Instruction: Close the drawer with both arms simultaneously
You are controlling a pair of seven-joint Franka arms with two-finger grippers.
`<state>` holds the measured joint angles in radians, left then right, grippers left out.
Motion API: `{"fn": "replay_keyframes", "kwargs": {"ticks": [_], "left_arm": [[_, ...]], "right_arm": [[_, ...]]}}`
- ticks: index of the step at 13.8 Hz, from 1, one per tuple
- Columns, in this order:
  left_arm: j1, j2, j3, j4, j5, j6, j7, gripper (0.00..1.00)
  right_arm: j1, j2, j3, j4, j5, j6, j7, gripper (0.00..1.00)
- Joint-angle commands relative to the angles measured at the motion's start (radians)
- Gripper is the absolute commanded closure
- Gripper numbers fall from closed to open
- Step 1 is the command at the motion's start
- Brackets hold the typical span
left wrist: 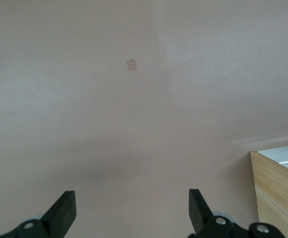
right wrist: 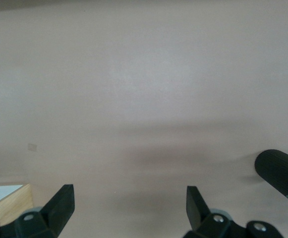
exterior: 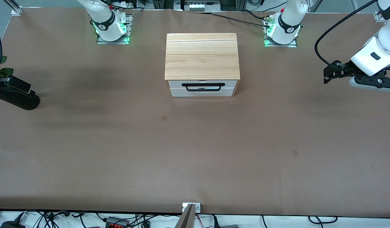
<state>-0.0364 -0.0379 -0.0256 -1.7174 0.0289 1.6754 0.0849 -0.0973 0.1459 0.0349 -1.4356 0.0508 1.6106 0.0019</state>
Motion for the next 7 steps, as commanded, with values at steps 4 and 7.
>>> {"fn": "replay_keyframes", "kwargs": {"ticks": [4,7], "left_arm": [[-0.005,-0.007,0.001,0.006,0.003,-0.005,0.019,0.00],[-0.007,-0.007,0.000,0.006,0.003,-0.009,0.019,0.00]], "right_arm": [[0.014,-0.124,0.005,-0.143,0.009,0.006,-0.005,0.00],[0.014,-0.102,0.005,-0.138,0.003,0.020,-0.007,0.00]]}}
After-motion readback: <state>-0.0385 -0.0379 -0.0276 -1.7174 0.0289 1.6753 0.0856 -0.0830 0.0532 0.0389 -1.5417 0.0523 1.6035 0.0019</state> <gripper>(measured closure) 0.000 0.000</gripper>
